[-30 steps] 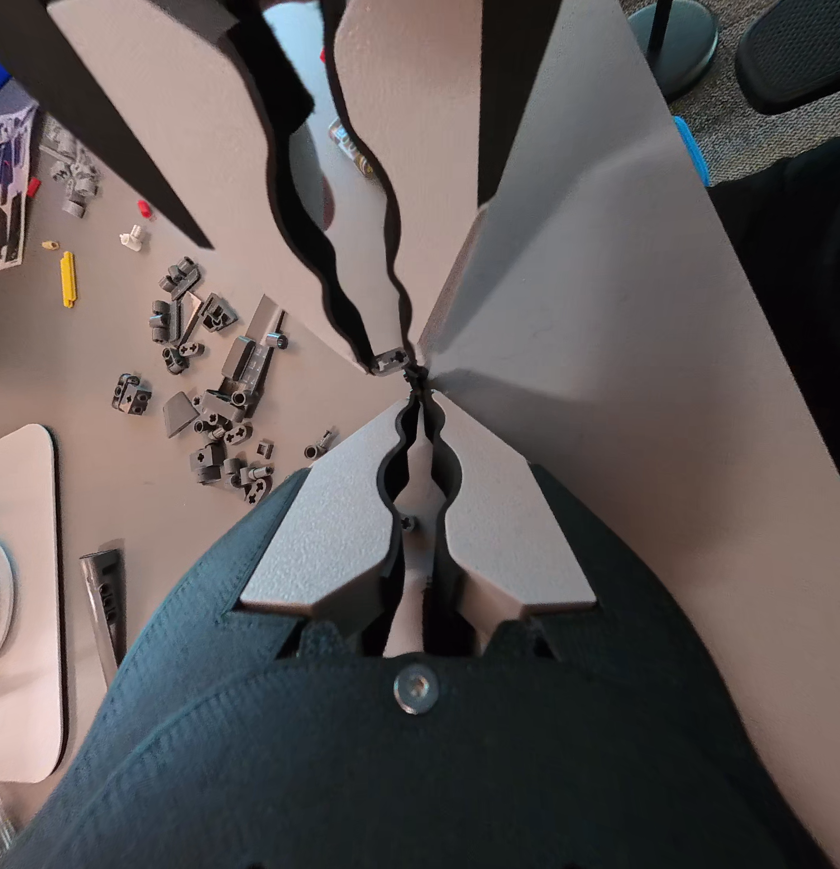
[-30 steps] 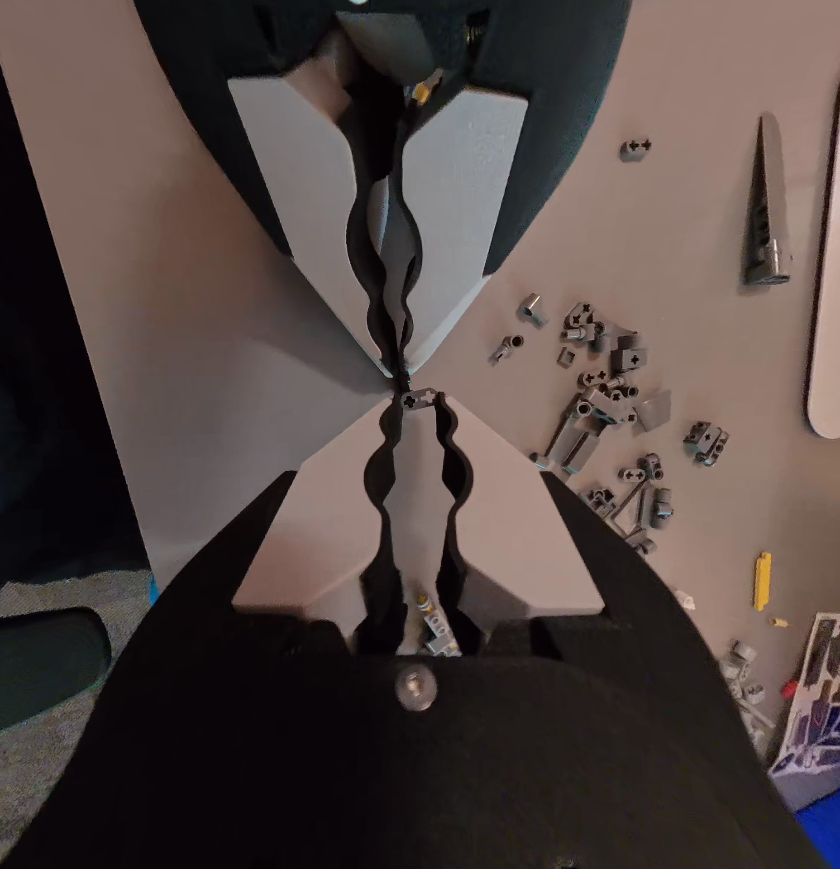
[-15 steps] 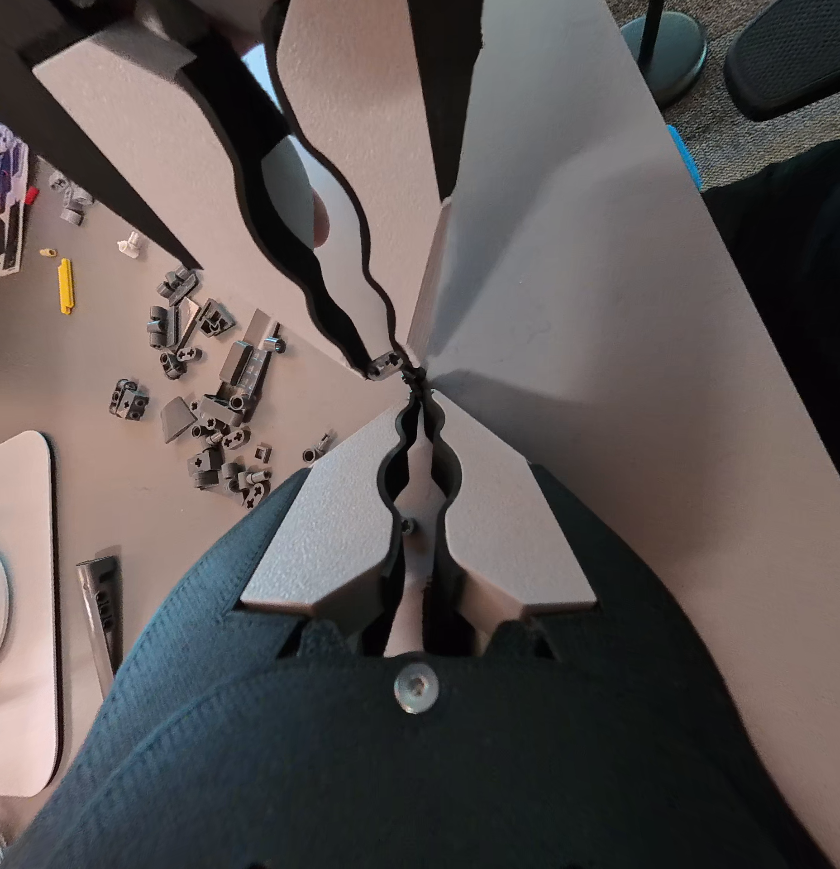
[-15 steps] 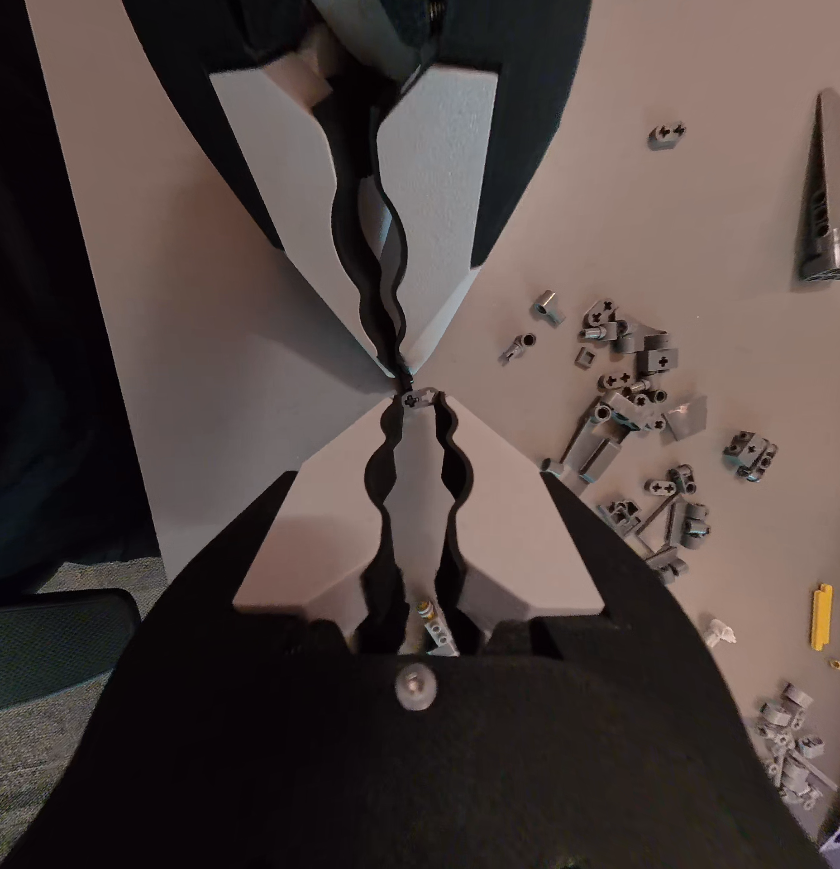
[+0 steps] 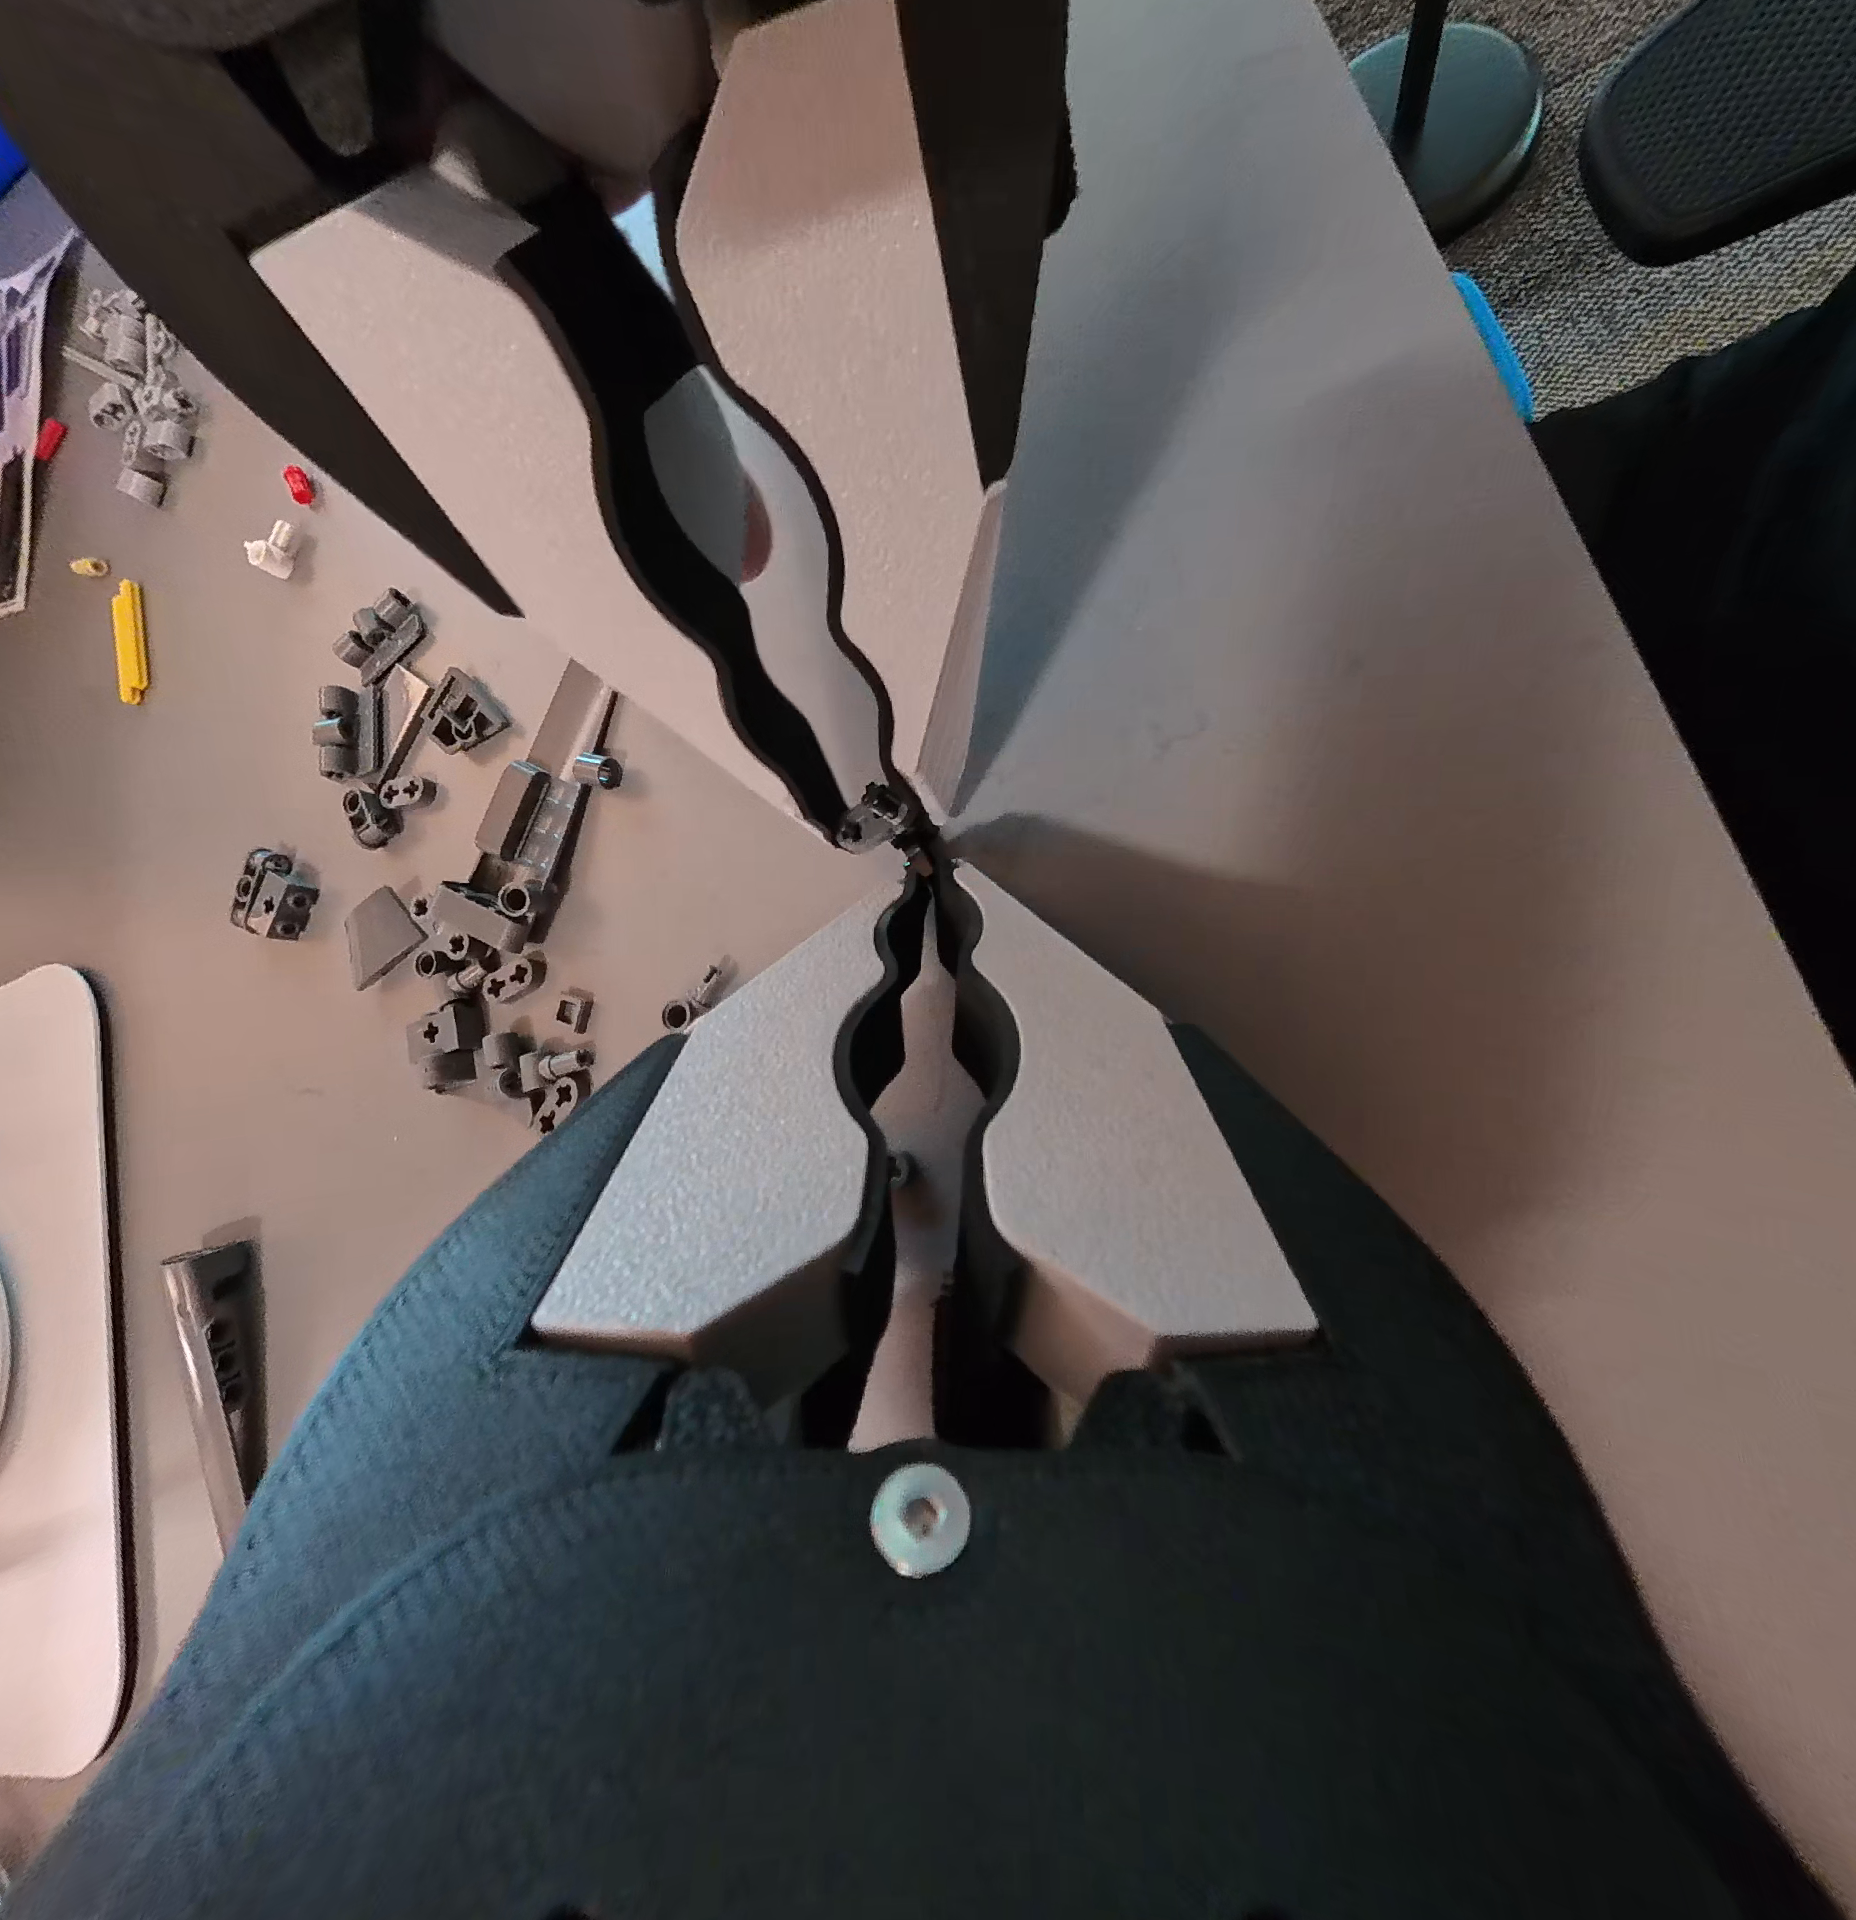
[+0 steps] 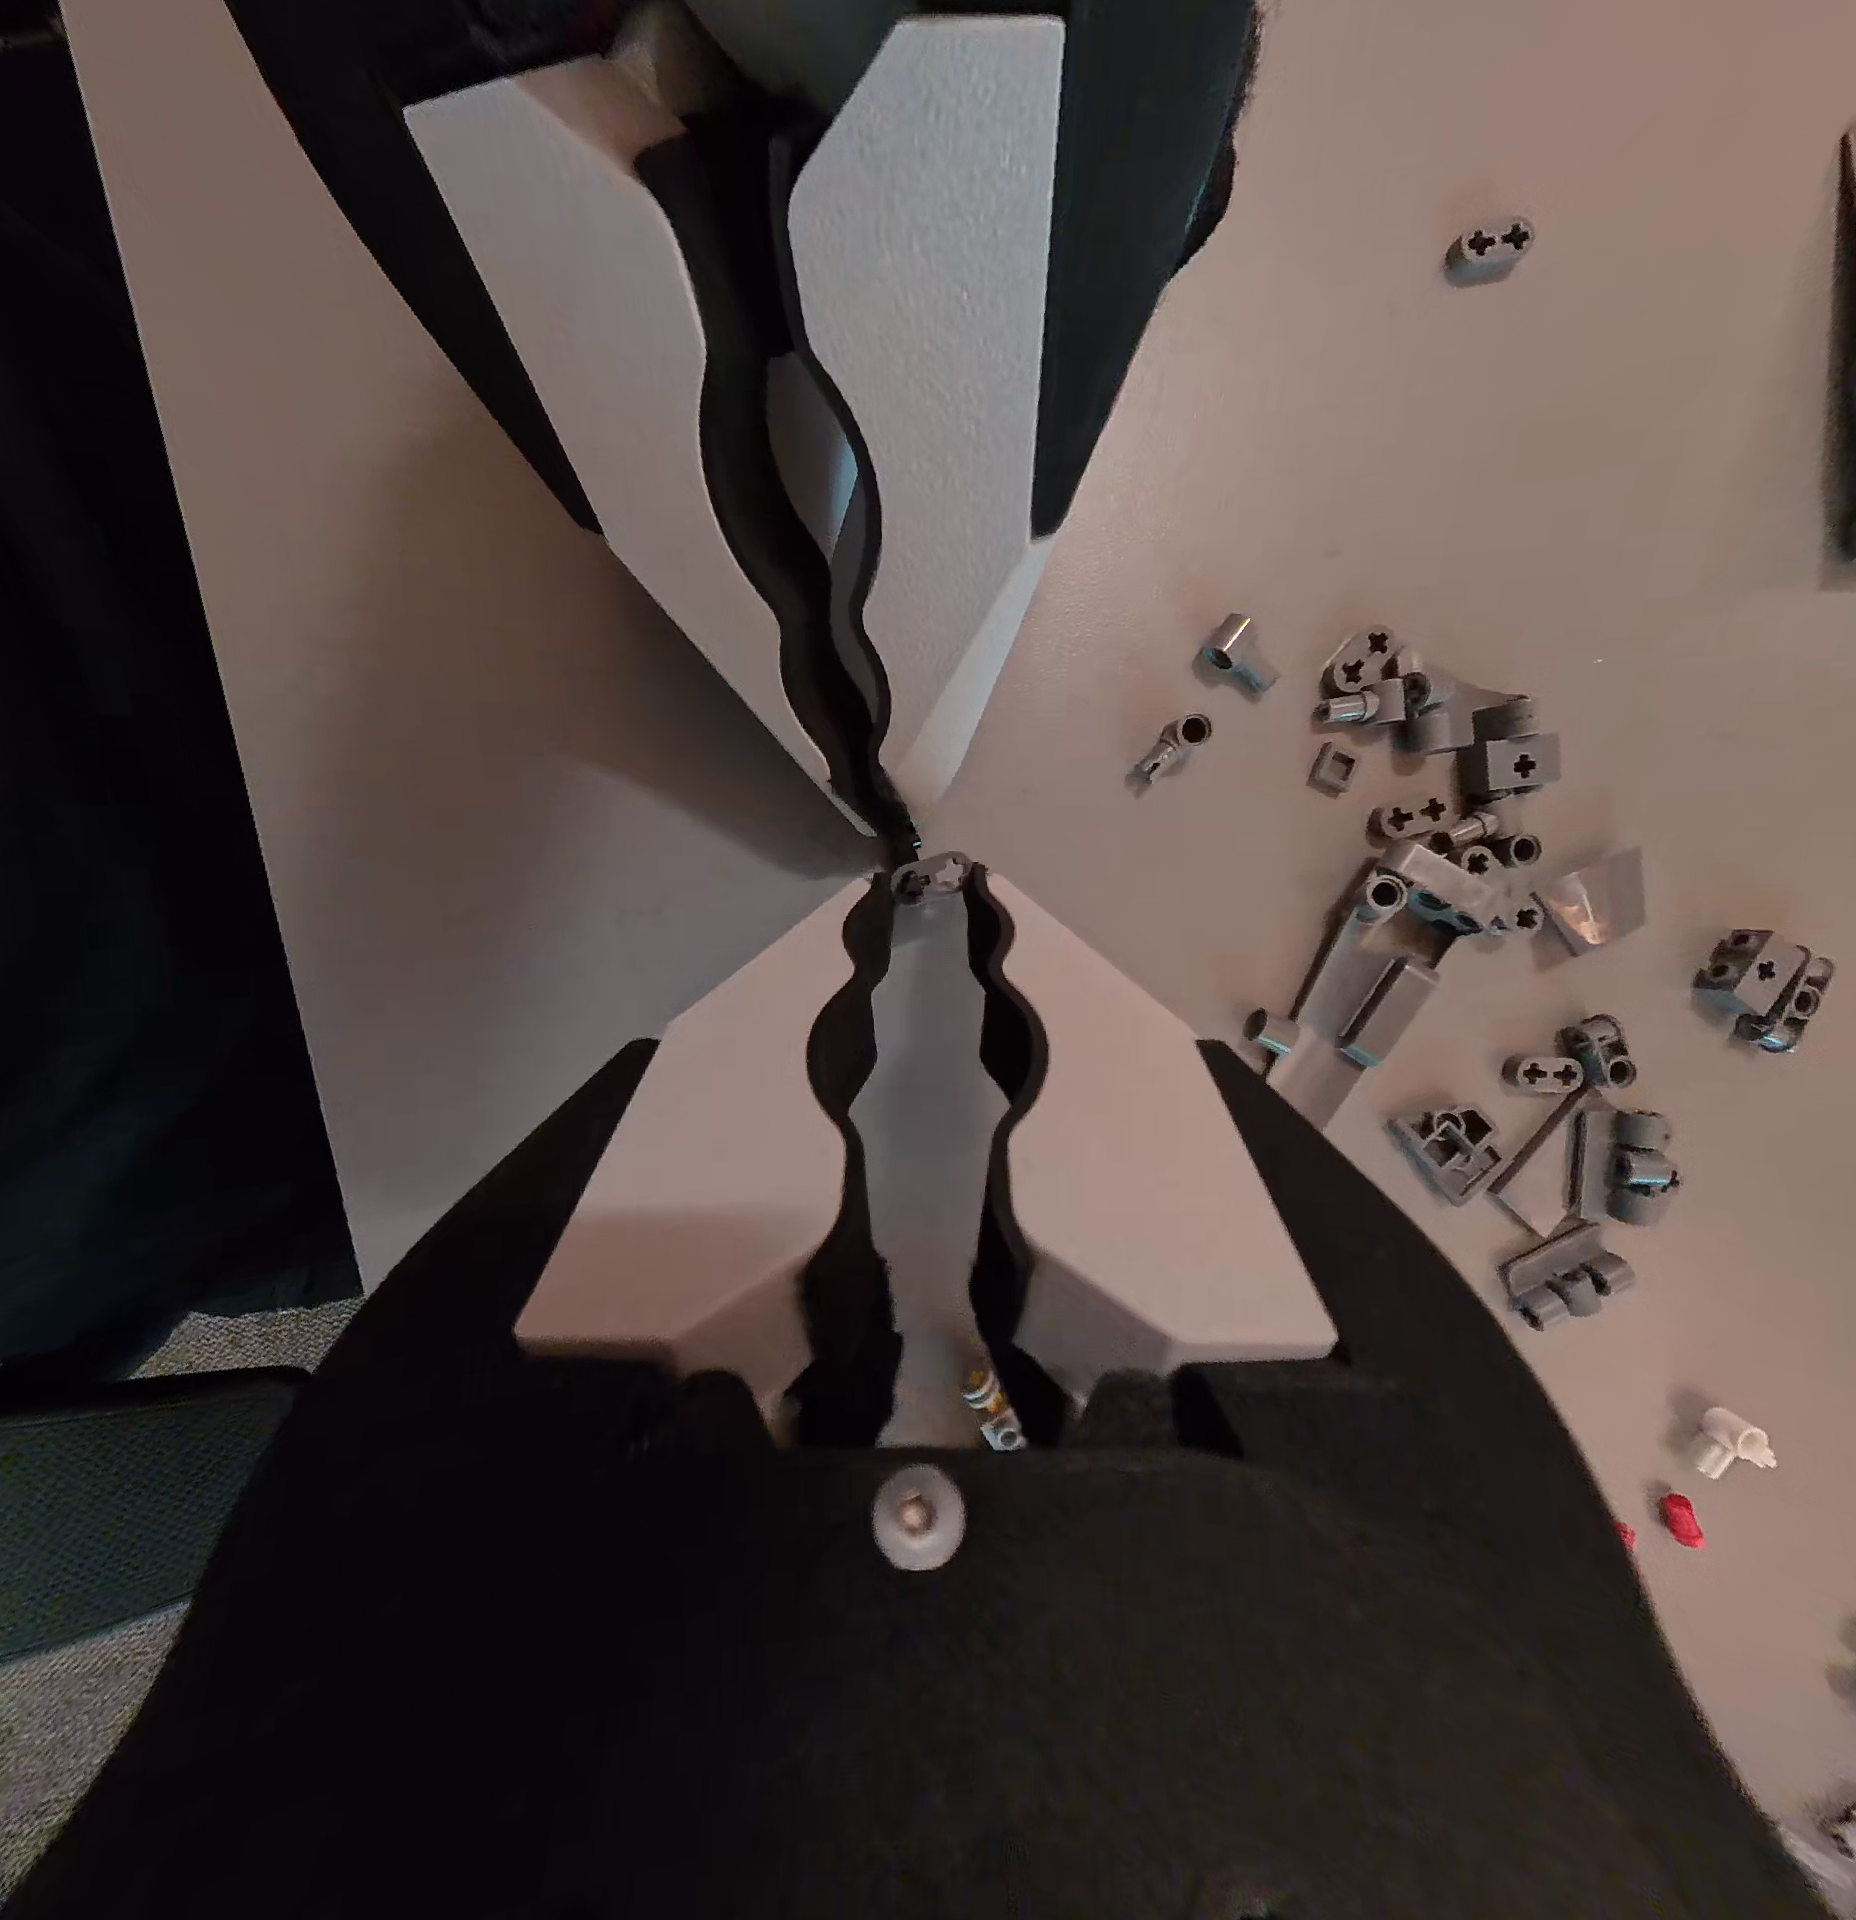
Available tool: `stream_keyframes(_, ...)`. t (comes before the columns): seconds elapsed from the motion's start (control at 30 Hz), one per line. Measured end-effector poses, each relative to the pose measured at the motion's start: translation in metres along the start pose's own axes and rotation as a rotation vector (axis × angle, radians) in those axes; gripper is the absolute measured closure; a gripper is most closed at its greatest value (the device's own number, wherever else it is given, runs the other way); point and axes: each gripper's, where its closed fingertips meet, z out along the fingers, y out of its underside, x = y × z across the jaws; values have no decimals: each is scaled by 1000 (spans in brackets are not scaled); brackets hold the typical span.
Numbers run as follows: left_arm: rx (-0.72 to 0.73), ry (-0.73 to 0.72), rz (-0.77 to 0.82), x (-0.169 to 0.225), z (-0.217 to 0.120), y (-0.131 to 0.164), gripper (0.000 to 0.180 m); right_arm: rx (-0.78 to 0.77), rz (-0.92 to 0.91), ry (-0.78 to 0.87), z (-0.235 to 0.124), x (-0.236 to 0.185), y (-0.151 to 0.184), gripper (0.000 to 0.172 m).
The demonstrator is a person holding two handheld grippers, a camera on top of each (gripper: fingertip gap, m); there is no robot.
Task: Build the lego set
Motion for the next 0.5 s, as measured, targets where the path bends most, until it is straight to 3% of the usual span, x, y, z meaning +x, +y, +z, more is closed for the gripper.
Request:
stream_keyframes(0.17, -6, -6, 2, -2, 1, 0, 180, 52, 14, 26, -13, 4, -3, 139)
stream_keyframes(0.27, -8, -7, 6, -2, 1, 0, 180, 106, 2, 22, -22, 1, -8, 154)
stream_keyframes(0.5, -12, -6, 8, -3, 1, 1, 180, 85, -11, -1, -18, 4, -9, 168)
